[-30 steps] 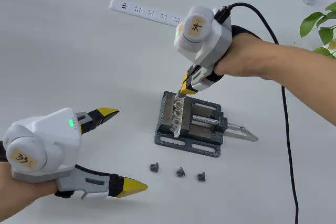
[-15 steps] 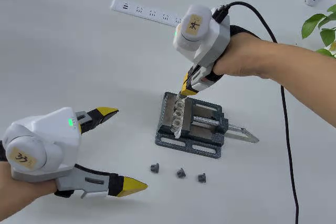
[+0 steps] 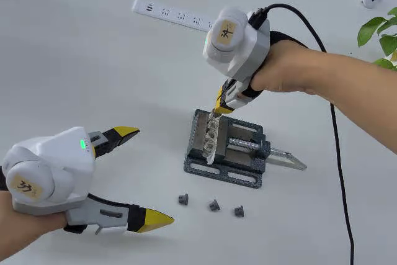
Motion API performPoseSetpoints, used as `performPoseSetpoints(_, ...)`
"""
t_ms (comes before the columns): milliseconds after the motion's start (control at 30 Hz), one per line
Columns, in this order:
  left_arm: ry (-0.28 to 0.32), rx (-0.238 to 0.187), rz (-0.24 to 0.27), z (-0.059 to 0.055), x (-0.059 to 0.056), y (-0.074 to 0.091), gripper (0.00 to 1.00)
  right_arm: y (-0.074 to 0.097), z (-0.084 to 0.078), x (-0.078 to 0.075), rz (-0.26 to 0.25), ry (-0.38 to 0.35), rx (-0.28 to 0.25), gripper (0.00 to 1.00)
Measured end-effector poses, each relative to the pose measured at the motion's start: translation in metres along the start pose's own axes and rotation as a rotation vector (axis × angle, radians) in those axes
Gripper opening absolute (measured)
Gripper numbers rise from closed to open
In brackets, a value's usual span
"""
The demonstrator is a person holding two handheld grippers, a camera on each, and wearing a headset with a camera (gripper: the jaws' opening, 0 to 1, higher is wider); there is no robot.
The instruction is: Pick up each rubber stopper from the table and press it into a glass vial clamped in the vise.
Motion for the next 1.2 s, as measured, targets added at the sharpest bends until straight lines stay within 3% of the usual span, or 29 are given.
performPoseSetpoints(100, -0.003, -0.001, -0.001, 0.0017, -0.0011, 0.0000, 0.96, -0.0003, -0.0003, -0.0035, -0.002, -0.003, -0.010, 0.00)
performPoseSetpoints(167, -0.003, -0.002, 0.000, 0.0021, -0.0011, 0.0008, 0.96, 0.0001, 0.0002, -0.0025, 0.011, -0.051, -0.036, 0.00)
performPoseSetpoints(667, -0.001, 0.001, 0.001, 0.0016, -0.0026, 0.0016, 0.96, 0.0000, -0.0013, -0.0056, 0.014, -0.075, -0.114, 0.00)
performPoseSetpoints(1200, 0.001, 0.004, -0.003, -0.0031, -0.0018, 0.0014, 0.96, 0.0040, -0.0052, -0.0042, 0.010, -0.060, -0.113, 0.00)
Point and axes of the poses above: the centre of the closed fingertips' face, and the gripper's own axes: y roughly backward along the fingers, x roughly to its left, z roughly out of its top, the point moved 4 cm from there along y, roughly backward along the fingers, and after that the axes turned 2 degrees about -y, right-handed, at the moved point
